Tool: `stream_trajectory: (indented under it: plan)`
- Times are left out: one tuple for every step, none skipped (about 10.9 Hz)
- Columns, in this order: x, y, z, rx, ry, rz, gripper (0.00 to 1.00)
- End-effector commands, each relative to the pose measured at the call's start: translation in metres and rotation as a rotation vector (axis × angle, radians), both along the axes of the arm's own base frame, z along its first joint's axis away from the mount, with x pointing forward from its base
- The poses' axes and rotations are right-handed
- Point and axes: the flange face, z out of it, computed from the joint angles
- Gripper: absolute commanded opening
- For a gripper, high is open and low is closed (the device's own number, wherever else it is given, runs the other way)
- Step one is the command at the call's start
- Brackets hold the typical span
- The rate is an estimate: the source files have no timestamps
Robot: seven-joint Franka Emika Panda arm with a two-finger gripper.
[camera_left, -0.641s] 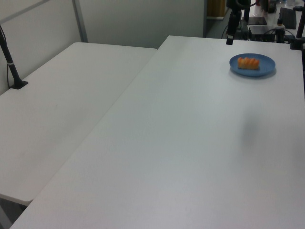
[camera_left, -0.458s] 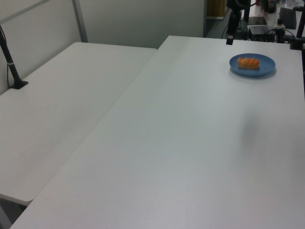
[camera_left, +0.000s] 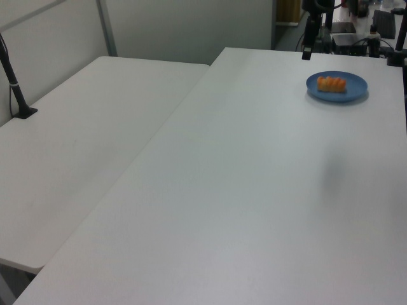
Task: Put the bread on the table
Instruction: 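Move the gripper over the orange bread roll on the blue plate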
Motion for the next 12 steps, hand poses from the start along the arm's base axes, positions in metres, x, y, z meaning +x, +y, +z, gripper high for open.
stream_trajectory:
  plan:
    - [-0.004,-0.003,-0.001,0.003,0.023,-0.001,1.00]
    - [-0.003,-0.003,-0.003,0.002,0.026,0.007,1.00]
    - [-0.002,-0.003,-0.007,0.001,0.037,0.010,1.00]
    - [0.000,-0.002,-0.011,0.000,0.046,0.012,1.00]
    - [0.001,-0.001,-0.013,0.000,0.049,0.012,1.00]
    - [0.002,-0.002,-0.014,-0.001,0.050,0.010,1.00]
    - [0.005,-0.001,-0.020,-0.002,0.058,0.013,1.00]
    - [0.011,-0.002,-0.028,-0.005,0.071,0.010,1.00]
    - [0.013,-0.003,-0.026,-0.013,0.067,0.011,1.00]
    - [0.020,-0.012,-0.030,-0.022,0.074,-0.003,0.99]
    - [0.029,-0.025,-0.029,-0.023,0.068,-0.014,0.98]
    - [0.039,-0.034,-0.036,-0.029,0.076,-0.008,0.97]
